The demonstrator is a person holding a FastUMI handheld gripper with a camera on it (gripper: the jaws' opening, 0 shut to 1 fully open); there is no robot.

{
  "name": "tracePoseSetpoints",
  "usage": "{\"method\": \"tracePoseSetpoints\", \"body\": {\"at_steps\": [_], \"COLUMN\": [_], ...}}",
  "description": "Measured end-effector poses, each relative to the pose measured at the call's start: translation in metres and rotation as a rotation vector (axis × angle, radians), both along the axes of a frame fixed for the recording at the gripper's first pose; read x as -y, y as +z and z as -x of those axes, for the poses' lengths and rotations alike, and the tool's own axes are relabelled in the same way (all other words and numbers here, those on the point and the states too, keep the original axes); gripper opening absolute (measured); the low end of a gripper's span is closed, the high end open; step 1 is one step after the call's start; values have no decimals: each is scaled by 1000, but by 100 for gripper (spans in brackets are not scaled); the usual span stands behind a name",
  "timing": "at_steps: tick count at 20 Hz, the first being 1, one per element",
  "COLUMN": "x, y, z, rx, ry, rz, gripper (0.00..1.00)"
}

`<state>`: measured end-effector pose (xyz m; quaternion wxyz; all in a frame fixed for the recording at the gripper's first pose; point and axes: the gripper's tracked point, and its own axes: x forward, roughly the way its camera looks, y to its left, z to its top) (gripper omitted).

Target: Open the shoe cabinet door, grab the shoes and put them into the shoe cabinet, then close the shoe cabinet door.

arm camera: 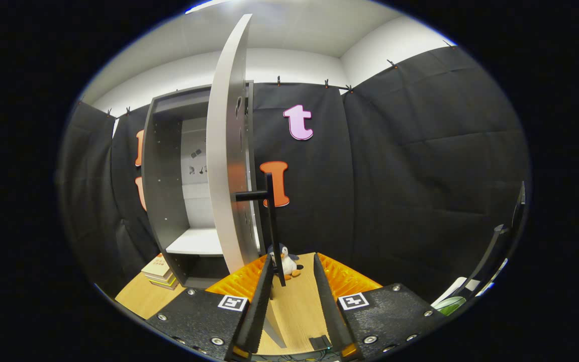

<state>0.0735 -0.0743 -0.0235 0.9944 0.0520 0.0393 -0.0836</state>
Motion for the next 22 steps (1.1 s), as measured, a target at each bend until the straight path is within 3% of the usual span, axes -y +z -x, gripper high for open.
{"method": "tracePoseSetpoints", "body": {"at_steps": [8, 18, 22], "x": [9, -25, -41], "y": [14, 14, 4], "z": [5, 2, 4], "rx": [38, 29, -5], "ry": [-21, 117, 163], "rz": [83, 118, 106], "gripper": [52, 52, 58]}}
